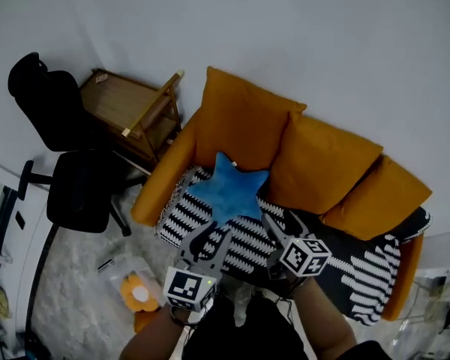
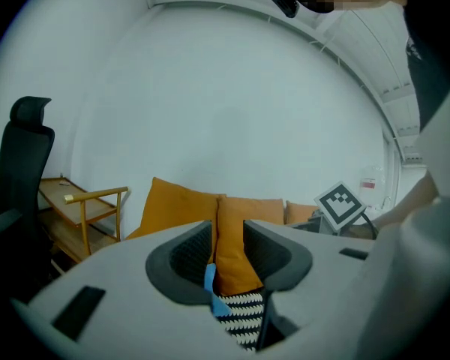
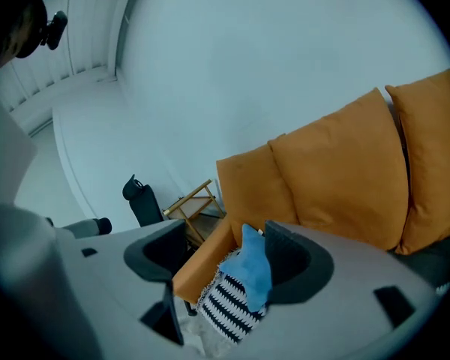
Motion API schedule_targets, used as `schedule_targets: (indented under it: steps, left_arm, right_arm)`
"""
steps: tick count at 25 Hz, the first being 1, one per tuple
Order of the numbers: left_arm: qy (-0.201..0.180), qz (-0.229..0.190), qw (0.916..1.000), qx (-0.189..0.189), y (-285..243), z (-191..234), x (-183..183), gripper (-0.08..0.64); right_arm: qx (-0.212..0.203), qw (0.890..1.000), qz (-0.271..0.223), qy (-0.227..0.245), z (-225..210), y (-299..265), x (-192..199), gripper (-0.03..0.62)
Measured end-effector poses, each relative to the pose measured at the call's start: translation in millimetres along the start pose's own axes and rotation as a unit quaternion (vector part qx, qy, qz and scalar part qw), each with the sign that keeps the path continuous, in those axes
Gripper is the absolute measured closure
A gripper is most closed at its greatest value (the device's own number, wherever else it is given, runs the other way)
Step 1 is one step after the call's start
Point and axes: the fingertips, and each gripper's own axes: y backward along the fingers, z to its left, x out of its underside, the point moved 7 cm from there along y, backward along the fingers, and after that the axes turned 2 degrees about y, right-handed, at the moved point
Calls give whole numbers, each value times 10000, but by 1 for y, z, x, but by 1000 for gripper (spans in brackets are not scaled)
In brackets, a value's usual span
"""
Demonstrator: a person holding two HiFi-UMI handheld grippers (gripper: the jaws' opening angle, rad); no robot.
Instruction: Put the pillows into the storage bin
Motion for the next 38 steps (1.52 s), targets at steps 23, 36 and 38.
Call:
schedule_targets:
  steps: [23, 36, 38]
  left_arm:
    - [541, 909, 9928, -553, -166, 55, 141, 442]
    - [751, 1210, 9881, -582, -179, 82, 202, 442]
    - [789, 1223, 9876, -594, -179, 83, 206, 442]
  right_arm:
    - [181, 9787, 1056, -1751, -181, -211, 106, 241]
    - [505, 9588, 1042, -2593, -220, -285, 154, 187]
    - [446, 9578, 1021, -2649, -222, -293, 156, 178]
